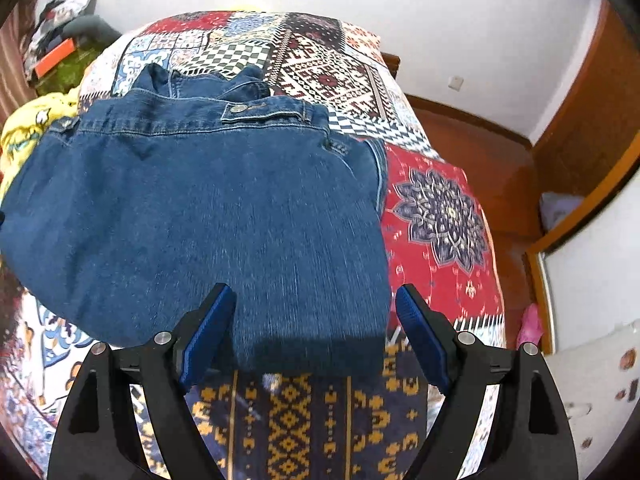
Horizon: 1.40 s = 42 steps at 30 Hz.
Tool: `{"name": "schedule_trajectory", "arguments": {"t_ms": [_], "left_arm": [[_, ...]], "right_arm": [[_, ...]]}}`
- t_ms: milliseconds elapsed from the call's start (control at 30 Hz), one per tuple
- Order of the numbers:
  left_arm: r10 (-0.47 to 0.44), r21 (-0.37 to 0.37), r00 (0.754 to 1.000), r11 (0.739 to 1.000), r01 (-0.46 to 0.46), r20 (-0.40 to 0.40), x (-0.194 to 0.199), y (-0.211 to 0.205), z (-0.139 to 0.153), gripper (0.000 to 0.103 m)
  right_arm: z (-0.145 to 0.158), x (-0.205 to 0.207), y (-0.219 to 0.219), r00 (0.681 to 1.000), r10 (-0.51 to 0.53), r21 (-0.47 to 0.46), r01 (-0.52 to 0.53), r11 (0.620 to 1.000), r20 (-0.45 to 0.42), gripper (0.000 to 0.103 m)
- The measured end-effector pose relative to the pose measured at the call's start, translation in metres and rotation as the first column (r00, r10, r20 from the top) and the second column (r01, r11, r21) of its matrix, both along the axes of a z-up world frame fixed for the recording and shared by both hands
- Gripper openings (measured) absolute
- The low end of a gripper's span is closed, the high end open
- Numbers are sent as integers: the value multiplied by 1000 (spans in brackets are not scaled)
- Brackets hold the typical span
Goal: Fold large clothes
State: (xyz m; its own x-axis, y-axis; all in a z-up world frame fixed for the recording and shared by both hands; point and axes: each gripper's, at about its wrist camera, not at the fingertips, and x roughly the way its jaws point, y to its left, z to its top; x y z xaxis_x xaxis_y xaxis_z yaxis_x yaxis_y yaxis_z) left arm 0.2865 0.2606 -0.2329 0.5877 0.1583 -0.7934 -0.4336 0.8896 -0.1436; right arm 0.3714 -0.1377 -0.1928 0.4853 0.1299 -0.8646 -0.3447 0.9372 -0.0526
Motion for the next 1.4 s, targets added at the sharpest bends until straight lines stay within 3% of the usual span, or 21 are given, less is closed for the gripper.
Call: {"name": "schedule_trajectory", "arguments": {"t_ms": [133,300,400,533,700,967,1067,1133,1167,1233,1400], "left_arm": [[37,-91,999,995,-35,31,-16,8,6,86],[-1,-280,998,960,18,63,-20,-5,1,86],[-28,-421,997,906,54,69,-16,-18,-14,86],[-35,-551,998,833,55,47,-6,-28,-38,85],[-10,-644,998,764,46,60,12,-30,-58,77],[90,-661,987,750,22,135,29,-21,-72,59],[136,-644,982,765,-21,130,29,-22,-68,51],[135,-597,982,802,-29,135,28,-24,-58,44],[127,-540,981,841,-30,144,27,-29,-46,39],[107,-456,981,890,-22,160,27,-37,-26,34],[65,-301,965,953,16,256,22,-55,29,27]], "right_arm": [[11,-2,7,1000,5,-16,-4,1000,24,81],[35,-11,29,994,52,13,-53,998,101,81],[43,-14,49,986,100,45,-107,993,132,81],[36,-16,73,982,154,66,-162,985,112,81],[9,-11,94,981,186,34,-188,982,58,81],[-11,-10,94,983,184,37,-184,982,-9,81],[-12,-7,91,984,174,45,-173,984,-24,81],[-12,-7,92,986,166,41,-165,985,-32,81],[-12,-7,91,986,164,39,-163,986,-35,81],[-10,-7,92,986,164,29,-163,986,-34,81],[0,-10,94,985,171,-9,-171,985,-17,81]]}}
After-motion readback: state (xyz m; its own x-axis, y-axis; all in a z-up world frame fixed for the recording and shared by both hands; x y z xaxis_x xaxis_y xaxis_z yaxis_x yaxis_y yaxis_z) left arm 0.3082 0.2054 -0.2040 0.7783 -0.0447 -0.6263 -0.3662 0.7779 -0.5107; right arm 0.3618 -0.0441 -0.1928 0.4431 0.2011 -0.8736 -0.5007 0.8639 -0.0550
